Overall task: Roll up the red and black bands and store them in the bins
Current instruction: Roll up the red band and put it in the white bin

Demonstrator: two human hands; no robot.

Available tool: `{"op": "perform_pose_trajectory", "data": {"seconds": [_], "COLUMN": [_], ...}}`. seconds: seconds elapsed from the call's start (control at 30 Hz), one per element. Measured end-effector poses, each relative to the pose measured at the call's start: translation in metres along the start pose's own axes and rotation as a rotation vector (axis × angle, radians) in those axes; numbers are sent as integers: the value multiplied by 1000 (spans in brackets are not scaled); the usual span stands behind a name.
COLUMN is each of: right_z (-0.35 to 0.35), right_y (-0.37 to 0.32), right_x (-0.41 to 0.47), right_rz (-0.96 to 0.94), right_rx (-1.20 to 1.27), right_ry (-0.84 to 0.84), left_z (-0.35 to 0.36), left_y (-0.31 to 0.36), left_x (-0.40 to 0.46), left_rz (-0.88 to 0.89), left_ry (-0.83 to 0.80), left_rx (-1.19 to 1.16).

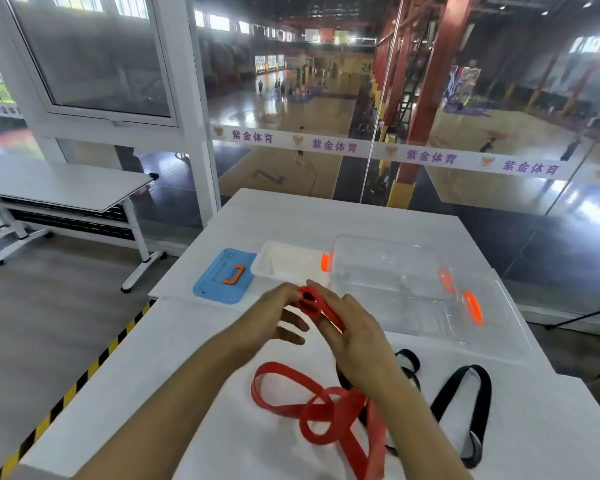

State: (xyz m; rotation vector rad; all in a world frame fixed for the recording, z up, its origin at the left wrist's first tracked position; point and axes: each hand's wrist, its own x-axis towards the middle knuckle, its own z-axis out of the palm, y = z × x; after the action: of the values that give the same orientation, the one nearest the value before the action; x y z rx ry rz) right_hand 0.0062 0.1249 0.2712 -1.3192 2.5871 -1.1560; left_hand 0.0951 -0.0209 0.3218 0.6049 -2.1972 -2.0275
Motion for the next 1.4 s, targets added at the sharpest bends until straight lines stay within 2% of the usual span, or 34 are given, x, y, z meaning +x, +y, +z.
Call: {"op": "perform_pose_trajectory", "data": {"seconds": [0.17,0.27,0.37,0.53,0.63,0.77,0.83,0.97,1.13,1.23,1.4], "right_z": [-28,-32,-35,-40,-36,-15,-2,9,7,-1,-20], "right_y": [-1,-5,-6,-13,-18,-25,-32,-40,-38,-23,-3], "right_x": [4,5,2,1,-2,-16,-23,-26,-21,-16,-11], "right_rz": [-78,-83,-50,5,52,132,166,264,285,200,19], "right_rx": [-82,-84,-96,104,211,290,320,312,213,153,-3], "right_ry": [-242,-308,-317,-206,-69,180,242,288,353,174,-177], "left_z": [-38,-46,-43,-23,-3,19,27,42,45,35,-3], "left_y": [13,24,18,1,-3,-4,-5,-12,-17,-19,-4], "left_x": [1,1,-1,-10,-13,-14,-13,-14,-16,-17,-13], "left_rz": [-2,-78,-35,138,193,200,181,149,28,-9,-26], "left_ry": [-184,-296,-284,-80,-3,83,126,163,115,52,-155], "left_rx": [325,362,290,-32,-237,-427,-504,-598,-481,-368,-121]}}
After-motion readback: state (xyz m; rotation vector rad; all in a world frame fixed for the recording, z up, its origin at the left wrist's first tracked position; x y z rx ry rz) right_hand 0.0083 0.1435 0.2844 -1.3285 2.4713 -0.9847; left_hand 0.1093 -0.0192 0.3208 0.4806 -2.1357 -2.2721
